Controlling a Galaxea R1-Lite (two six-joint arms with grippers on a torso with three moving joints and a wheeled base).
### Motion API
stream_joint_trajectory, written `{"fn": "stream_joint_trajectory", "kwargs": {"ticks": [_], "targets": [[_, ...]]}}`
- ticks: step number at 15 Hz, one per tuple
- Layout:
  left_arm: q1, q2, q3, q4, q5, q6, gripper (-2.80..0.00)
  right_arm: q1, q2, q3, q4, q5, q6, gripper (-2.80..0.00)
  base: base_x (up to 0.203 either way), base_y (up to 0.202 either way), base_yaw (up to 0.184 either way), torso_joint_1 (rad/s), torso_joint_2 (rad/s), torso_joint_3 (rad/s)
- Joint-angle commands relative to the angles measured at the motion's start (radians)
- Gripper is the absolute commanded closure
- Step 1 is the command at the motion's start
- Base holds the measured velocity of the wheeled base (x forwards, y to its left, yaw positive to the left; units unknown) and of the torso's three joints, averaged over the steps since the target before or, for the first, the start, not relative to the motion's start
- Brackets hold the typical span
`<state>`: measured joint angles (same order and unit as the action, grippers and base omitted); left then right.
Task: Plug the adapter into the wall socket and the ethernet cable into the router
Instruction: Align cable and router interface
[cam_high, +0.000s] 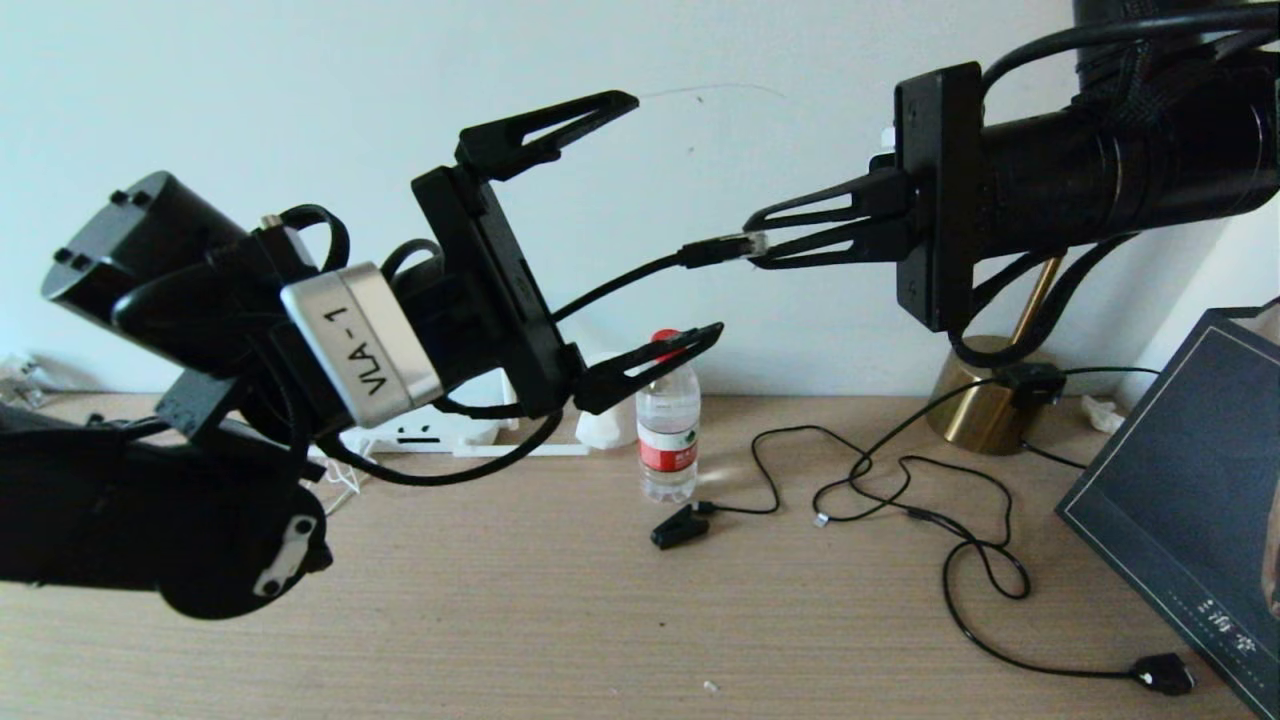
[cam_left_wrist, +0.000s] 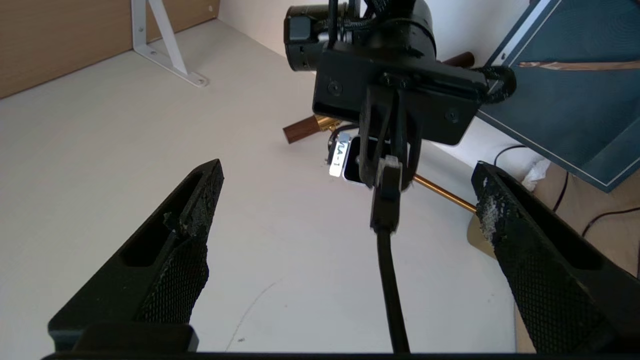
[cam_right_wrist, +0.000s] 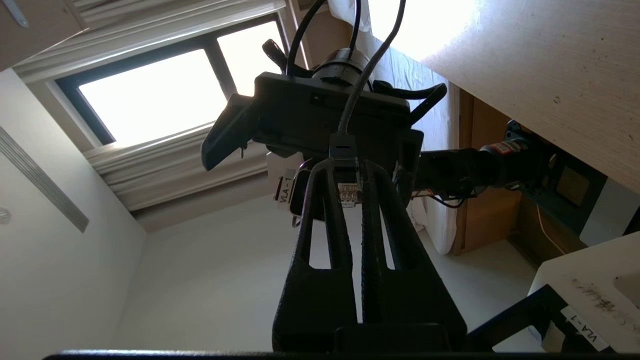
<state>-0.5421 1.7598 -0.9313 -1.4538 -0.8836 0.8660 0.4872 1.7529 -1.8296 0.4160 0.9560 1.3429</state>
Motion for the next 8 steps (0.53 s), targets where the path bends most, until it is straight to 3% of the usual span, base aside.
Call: {"fn": "stream_joint_trajectory", "kwargs": {"ticks": [1, 8], "targets": [[-0.001, 0.0, 0.011, -0.008, -0.005, 0.006, -2.8, 0.001, -0.015, 0.003, 0.01, 0.006, 0.007, 0.0, 0.0, 0.0, 0.0, 0.0, 0.0, 0.0], [0.001, -0.003, 0.015, -0.005, 0.003, 0.01, -2.8, 0.008, -0.023, 0.006, 0.029, 0.006, 0.007, 0.0, 0.0, 0.0, 0.0, 0.0, 0.0, 0.0]]}}
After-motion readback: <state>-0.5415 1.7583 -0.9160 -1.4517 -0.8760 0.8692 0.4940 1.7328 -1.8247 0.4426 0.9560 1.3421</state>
